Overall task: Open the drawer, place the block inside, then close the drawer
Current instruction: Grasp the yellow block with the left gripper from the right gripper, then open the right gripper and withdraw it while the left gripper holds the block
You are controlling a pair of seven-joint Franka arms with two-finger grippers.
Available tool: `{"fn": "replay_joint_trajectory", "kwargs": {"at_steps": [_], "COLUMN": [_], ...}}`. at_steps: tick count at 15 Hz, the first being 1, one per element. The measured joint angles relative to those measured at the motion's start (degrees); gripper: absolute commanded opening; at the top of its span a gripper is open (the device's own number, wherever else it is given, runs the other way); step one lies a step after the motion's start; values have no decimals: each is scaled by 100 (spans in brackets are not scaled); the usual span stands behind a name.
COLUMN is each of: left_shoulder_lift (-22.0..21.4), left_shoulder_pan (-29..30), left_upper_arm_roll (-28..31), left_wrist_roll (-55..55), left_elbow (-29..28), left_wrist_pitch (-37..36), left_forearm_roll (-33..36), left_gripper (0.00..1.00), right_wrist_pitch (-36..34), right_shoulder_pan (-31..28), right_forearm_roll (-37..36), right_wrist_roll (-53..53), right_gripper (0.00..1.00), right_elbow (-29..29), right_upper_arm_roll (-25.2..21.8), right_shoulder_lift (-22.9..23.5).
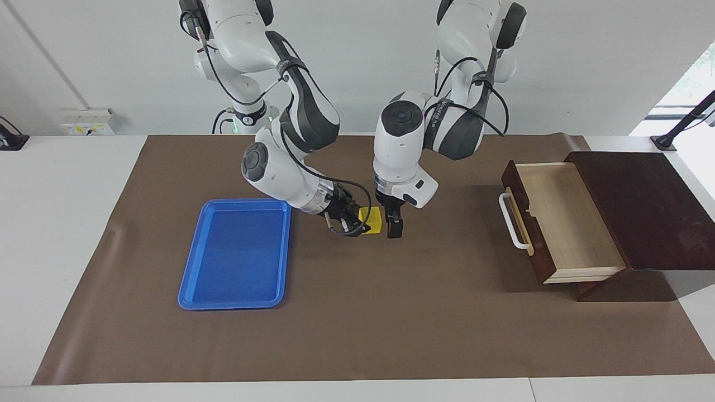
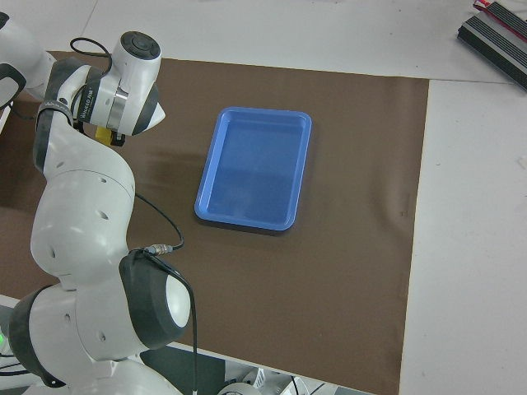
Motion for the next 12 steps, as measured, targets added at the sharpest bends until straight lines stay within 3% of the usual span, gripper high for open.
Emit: {"fn": "replay_joint_trajectory", "kwargs": {"at_steps": [12], "left_shoulder_lift": [-72], "left_shoulder_pan": [-203], "left_upper_arm_roll": [-10], "left_wrist_roll": [-627], "left_elbow": [-202], "left_wrist_pitch": [190], "left_forearm_roll": [-2], "left_gripper": [100], "right_wrist_pitch": [0], "right_shoulder_pan": [-22], "right_forearm_roll": [127], "right_wrist_roll": [-20], "right_gripper": [0], "right_elbow": [-5], "right_upper_arm_roll": [0], "right_shoulder_lift": [20]}}
